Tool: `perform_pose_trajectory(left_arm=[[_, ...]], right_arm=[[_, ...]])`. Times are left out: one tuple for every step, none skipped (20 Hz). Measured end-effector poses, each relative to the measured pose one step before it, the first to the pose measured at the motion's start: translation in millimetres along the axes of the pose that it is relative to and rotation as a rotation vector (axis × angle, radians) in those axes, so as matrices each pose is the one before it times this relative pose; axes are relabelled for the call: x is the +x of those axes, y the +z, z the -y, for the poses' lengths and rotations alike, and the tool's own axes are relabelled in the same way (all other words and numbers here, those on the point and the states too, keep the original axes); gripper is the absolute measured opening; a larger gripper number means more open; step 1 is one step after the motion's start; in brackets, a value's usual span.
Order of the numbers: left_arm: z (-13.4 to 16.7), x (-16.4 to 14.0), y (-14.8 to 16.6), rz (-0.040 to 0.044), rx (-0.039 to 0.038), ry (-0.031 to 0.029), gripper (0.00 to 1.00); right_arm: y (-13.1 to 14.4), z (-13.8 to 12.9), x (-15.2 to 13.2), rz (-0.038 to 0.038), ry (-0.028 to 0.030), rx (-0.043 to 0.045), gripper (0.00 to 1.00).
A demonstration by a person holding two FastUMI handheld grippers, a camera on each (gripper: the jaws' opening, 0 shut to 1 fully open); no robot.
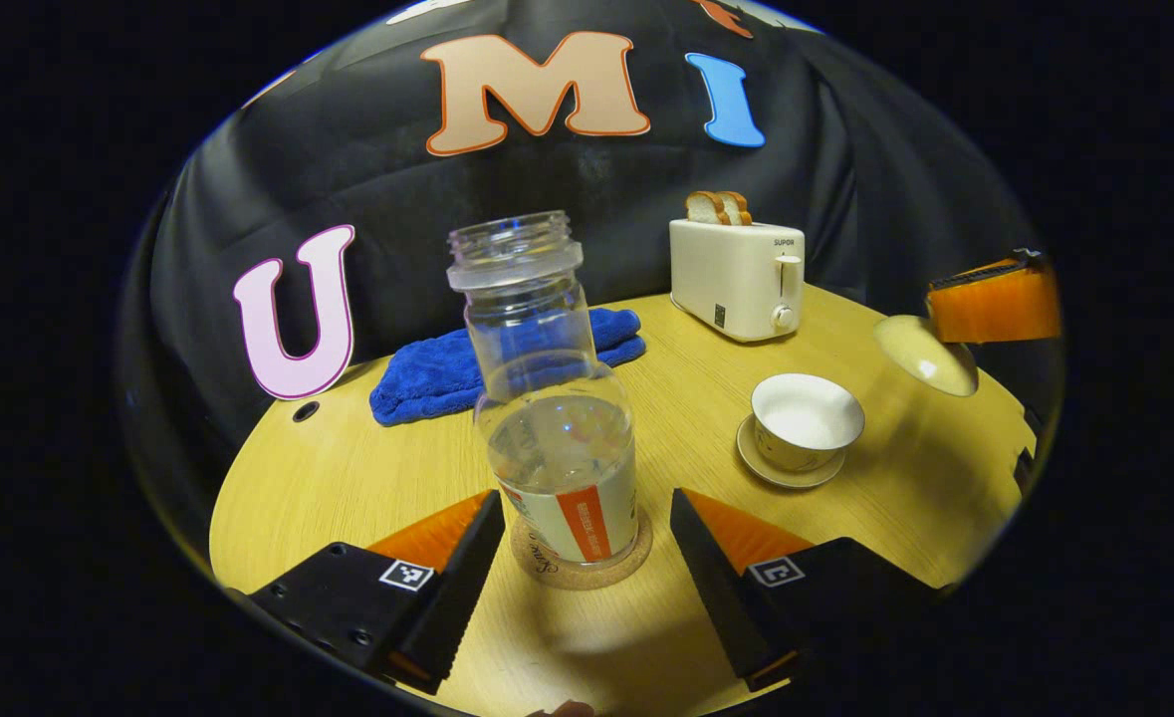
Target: Open the teacup lid with one hand, grasp the water bottle and pour water into the teacup with the other hand; after pouring, place the water bottle on the coaster and then close the teacup lid.
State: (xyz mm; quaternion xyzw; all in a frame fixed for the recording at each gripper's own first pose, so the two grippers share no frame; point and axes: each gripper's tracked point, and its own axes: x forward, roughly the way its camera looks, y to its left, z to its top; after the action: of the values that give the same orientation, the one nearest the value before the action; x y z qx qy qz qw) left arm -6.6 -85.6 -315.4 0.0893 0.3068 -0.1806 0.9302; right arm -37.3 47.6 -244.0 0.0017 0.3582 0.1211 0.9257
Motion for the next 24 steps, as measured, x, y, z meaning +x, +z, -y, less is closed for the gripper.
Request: perform_pose_trajectory(left_arm=[[-0.60,-6.91,5.94,0.01214,0.00511,0.00865,0.98],[-0.65,-5.76,3.93,0.01252,0.00548,0.00574,0.98],[-0.82,-4.12,2.37,0.00728,0.00449,0.00575,0.98],[-2.02,-9.03,4.08,0.01236,0.00643,0.01061,0.97],[-1.34,-4.74,2.11,0.00614,-0.00083,0.00637,0.97],[-1.69,-6.33,0.86,0.00506,-0.00623,0.00651,0.97],[-0.75,-5.91,0.47,0.00085,-0.00772,0.00491,0.97],[-1.84,-4.55,0.78,0.00234,-0.00783,0.00501,0.97],[-2.28,-2.53,-0.18,0.00108,-0.00657,0.00686,0.97],[-3.43,-4.30,0.47,0.00215,-0.00312,0.00856,0.97],[-2.64,-4.46,0.42,0.00281,-0.00304,0.00830,0.97],[-2.56,-4.53,1.26,0.00152,-0.00267,0.00707,0.97],[-2.34,-2.56,-0.18,-0.00059,-0.00280,0.00542,0.97],[-2.24,-3.98,-0.29,-0.00347,-0.00554,0.00549,0.94],[-1.35,-3.94,1.21,0.00219,-0.00697,0.00285,0.97],[-1.97,-2.99,1.45,0.00292,-0.00564,0.00498,0.97],[-0.92,-2.90,0.53,0.00333,-0.00361,0.00335,0.98],[-2.05,-3.29,1.05,0.00079,-0.00101,0.00582,0.97],[-3.01,-3.95,-0.21,-0.00003,-0.00206,0.00598,0.97],[-1.68,-2.91,0.47,-0.00023,-0.00198,0.00373,0.97],[-1.31,-2.15,0.05,-0.00038,-0.00072,0.00325,0.97],[-1.66,-2.34,1.57,0.00226,-0.00312,0.00337,0.97],[-0.83,-1.35,0.87,-0.00061,-0.00524,0.00187,0.97],[-0.88,-1.77,0.78,0.00191,-0.00496,0.00165,0.97]], right_arm=[[3.22,0.81,9.02,0.00613,0.00235,0.01628,0.25],[2.20,1.08,7.55,0.00527,0.00409,0.01665,0.25],[1.01,0.62,4.89,0.00048,0.00168,0.00937,0.28],[0.01,-0.35,8.10,-0.00080,0.00463,0.01141,0.27],[-0.68,-0.37,7.04,-0.00184,0.00429,0.00623,0.27],[0.24,-0.33,5.86,-0.00057,0.00201,0.00376,0.27],[-0.22,-0.71,6.38,0.00060,0.00200,0.00190,0.26],[-0.74,-0.47,4.41,-0.00051,0.00289,0.00003,0.25],[-0.66,-0.71,4.90,0.00068,0.00067,-0.00153,0.25],[-1.17,-0.08,3.86,-0.00160,-0.00026,-0.00317,0.26],[-1.37,-0.08,3.93,-0.00263,0.00112,-0.00343,0.25],[-2.61,-0.45,3.62,-0.00318,-0.00069,-0.00655,0.25],[-1.63,0.09,3.56,-0.00134,-0.00030,-0.00583,0.23],[-2.39,-0.15,3.74,-0.00473,-0.00105,-0.00493,0.23],[-2.94,-0.20,1.92,-0.00308,-0.00201,-0.00438,0.23],[-2.21,-0.47,2.10,-0.00288,-0.00028,-0.00217,0.25],[-3.53,-0.42,1.51,-0.00357,-0.00110,-0.00241,0.25],[-2.82,0.33,2.84,-0.00428,-0.00109,-0.00317,0.25],[-4.00,-0.12,2.35,-0.00544,-0.00143,-0.00606,0.25],[-4.70,0.84,1.40,-0.00343,-0.00623,-0.01506,0.25],[-2.96,0.51,2.41,-0.00389,-0.00246,-0.00805,0.23],[-3.37,0.23,0.38,-0.00287,-0.00145,-0.00424,0.25],[-2.38,0.45,1.08,-0.00408,-0.00132,-0.00079,0.25],[-2.40,0.17,1.18,-0.00059,-0.00155,0.00094,0.25]])
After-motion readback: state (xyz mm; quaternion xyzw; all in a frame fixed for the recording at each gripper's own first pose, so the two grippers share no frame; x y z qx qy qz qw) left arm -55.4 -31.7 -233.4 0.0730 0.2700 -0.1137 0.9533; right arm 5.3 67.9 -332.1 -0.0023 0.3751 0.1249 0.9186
